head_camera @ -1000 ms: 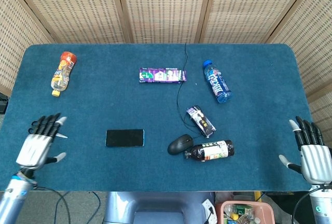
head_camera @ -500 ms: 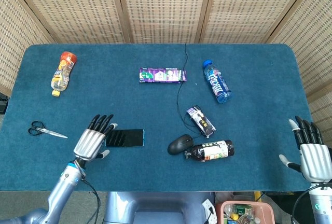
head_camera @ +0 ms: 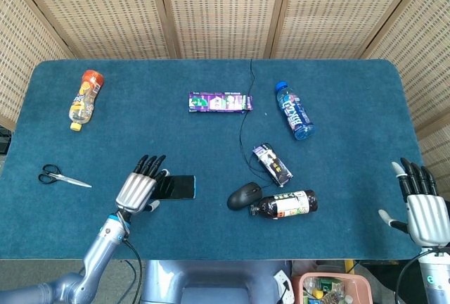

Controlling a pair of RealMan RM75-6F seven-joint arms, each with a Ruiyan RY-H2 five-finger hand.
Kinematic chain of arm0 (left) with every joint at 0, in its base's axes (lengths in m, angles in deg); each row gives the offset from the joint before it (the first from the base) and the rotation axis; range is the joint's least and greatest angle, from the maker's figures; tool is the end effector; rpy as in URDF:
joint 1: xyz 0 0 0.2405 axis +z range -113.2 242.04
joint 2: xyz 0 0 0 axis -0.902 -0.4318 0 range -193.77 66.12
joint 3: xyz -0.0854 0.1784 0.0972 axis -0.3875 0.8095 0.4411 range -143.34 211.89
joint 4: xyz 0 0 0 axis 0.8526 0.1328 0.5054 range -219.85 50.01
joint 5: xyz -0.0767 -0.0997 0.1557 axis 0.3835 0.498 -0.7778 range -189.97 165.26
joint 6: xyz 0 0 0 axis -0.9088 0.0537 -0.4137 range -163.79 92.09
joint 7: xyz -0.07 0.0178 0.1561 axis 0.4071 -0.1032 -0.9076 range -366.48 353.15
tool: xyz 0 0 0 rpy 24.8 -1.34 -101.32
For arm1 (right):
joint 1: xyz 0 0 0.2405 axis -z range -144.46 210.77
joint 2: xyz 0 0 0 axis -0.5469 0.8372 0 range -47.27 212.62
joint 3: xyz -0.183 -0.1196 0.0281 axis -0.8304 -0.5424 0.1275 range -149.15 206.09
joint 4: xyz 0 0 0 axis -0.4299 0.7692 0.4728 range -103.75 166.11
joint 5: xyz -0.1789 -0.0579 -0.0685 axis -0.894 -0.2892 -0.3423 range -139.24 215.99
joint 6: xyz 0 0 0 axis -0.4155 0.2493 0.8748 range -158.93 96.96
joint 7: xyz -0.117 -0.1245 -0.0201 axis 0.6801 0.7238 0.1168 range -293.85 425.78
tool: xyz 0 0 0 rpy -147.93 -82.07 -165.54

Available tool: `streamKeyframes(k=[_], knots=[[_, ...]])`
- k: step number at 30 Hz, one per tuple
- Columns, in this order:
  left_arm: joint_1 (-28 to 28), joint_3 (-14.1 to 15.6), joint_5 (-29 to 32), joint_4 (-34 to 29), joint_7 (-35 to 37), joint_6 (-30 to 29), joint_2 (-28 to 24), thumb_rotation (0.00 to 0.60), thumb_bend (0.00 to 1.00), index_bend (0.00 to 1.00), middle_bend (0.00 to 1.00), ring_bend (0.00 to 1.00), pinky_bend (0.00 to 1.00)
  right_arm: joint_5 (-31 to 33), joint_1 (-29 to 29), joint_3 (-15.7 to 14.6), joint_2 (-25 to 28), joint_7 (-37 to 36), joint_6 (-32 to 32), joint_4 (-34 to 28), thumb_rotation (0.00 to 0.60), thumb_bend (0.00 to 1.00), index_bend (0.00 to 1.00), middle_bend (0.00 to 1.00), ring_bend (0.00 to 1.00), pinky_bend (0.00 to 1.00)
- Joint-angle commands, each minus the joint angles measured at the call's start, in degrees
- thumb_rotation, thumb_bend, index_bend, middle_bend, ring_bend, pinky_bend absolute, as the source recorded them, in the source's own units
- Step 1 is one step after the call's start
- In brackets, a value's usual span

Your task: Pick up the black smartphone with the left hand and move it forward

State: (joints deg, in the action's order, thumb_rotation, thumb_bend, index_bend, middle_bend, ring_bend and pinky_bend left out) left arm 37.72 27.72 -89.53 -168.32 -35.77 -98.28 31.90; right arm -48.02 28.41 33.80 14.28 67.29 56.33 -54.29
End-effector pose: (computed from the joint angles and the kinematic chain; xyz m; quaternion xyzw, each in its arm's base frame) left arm -0.1512 0.2764 -0.0421 -0.7526 -0.3361 -0.3448 0.4492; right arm -0.2834 -0.2142 0.1552 0.5882 -0.3437 0.3942 0.6169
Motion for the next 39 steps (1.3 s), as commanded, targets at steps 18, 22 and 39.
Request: streamKeyframes(k=[18, 22, 39], knots=[[-3.41, 0.96, -0.57, 9.01, 6.2, 1.45, 6.8, 0.6, 0.22, 0.3, 0.0, 0.0, 0.0, 1.34, -0.26, 0.19, -0.42, -0.26, -1.22, 0.86, 0.6, 0.0, 0.0, 0.0, 0.0, 0.0], [-3.65, 0.86, -0.44, 10.0, 6.7, 1.43, 7.44, 0.6, 0.22, 0.3, 0.0, 0.0, 0.0, 1.49, -0.23, 0.23, -0.37, -0.53, -1.26, 0.96, 0.6, 0.0, 0.0, 0.0, 0.0, 0.0], [-5.02, -0.09, 2.3, 10.79, 6.26, 2.86, 7.35, 0.6, 0.31, 0.36, 0.0, 0.0, 0.0, 2.06, -0.18, 0.29, -0.31, -1.14, -1.64, 1.21, 0.6, 0.0, 0.0, 0.0, 0.0, 0.0]])
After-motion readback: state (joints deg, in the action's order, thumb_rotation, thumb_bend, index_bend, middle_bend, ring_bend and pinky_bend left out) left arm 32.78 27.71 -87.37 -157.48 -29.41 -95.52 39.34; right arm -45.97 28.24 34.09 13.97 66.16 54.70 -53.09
